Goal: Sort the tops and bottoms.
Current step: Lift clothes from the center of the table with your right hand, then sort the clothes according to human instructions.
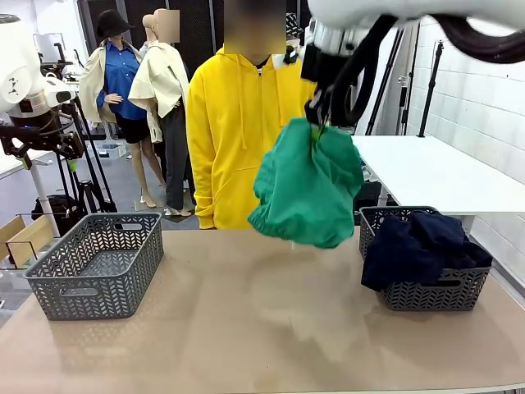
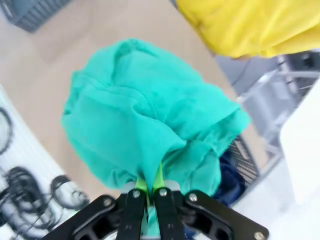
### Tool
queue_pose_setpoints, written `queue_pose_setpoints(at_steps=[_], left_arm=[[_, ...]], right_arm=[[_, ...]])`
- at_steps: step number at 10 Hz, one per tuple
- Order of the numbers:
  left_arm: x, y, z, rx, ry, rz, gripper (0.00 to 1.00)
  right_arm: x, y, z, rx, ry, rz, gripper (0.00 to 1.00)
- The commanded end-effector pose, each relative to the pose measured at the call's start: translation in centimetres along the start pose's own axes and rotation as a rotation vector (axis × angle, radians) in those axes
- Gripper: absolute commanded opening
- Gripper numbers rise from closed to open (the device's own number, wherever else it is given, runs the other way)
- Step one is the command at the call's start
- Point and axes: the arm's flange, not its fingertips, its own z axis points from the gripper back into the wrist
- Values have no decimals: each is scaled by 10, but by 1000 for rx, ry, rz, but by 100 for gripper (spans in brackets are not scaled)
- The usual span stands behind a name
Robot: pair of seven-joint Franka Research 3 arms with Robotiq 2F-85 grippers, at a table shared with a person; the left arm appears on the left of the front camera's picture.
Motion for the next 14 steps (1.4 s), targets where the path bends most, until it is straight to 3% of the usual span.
queue_pose_setpoints(at_steps=[1, 3, 5, 14], left_arm=[[2, 1, 1, 14, 2, 3, 100], [2, 1, 1, 14, 2, 3, 100], [2, 1, 1, 14, 2, 3, 100], [2, 1, 1, 14, 2, 3, 100]], right_arm=[[13, -8, 34, -52, 8, -43, 0], [21, -7, 54, -44, -13, -42, 0], [4, -5, 55, -36, -30, -24, 0], [4, -5, 55, -36, -30, -24, 0]])
